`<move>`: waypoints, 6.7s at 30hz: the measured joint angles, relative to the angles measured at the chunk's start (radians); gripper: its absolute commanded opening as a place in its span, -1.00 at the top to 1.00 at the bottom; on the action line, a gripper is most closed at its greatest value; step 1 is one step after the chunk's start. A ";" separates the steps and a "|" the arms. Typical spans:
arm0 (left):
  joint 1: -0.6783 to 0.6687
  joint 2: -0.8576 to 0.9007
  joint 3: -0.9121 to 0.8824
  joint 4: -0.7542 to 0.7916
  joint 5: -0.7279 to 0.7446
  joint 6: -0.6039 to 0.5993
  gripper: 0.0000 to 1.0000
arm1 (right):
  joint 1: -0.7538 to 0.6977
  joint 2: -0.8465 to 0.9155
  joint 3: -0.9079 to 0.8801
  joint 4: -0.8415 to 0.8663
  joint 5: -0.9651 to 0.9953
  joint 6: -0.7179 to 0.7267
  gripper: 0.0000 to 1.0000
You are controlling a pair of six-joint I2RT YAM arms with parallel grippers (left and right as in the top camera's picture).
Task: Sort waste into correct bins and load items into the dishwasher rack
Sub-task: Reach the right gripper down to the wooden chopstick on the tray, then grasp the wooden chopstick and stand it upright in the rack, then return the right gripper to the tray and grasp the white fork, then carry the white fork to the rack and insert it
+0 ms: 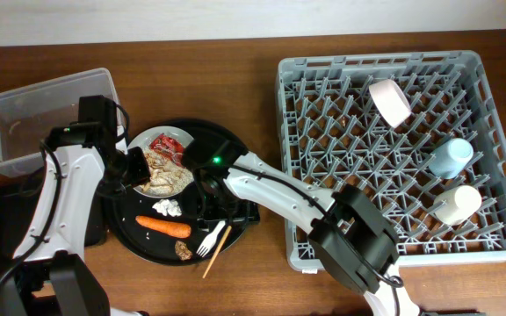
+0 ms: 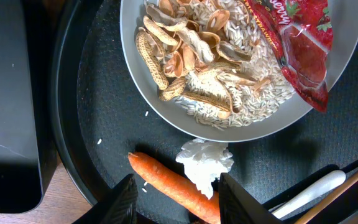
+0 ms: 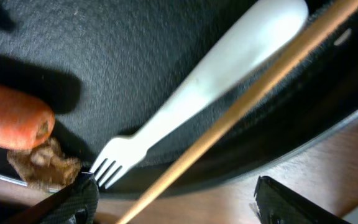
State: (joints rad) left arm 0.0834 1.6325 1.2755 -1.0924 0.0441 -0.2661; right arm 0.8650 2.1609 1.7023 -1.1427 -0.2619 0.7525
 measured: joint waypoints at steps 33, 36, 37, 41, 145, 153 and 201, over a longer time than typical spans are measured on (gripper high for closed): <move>0.000 0.000 0.000 0.000 0.000 0.000 0.17 | 0.012 0.060 0.000 0.089 0.075 0.113 0.70; 0.000 0.000 0.000 0.000 0.000 0.000 0.17 | 0.012 0.060 0.000 0.085 0.081 0.112 0.76; 0.000 0.000 0.000 0.000 0.000 0.000 0.17 | 0.012 0.060 0.000 0.085 0.081 0.113 0.81; 0.000 0.000 0.000 0.000 0.000 0.000 0.17 | 0.012 0.060 0.002 0.082 0.083 0.108 0.88; 0.000 0.000 0.000 0.000 0.000 0.000 0.17 | -0.247 -0.320 0.030 -0.178 0.195 -0.262 0.92; 0.000 0.000 0.000 0.000 0.000 0.000 0.17 | -0.369 -0.329 -0.045 -0.170 0.275 -0.349 0.92; -0.207 0.076 -0.041 0.211 0.093 -0.403 -0.12 | -0.841 -0.583 -0.167 -0.197 0.265 -0.607 -0.40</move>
State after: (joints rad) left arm -0.1234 1.7088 1.2346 -0.8810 0.1371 -0.6693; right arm 0.0238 1.5780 1.5352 -1.3399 0.0032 0.1455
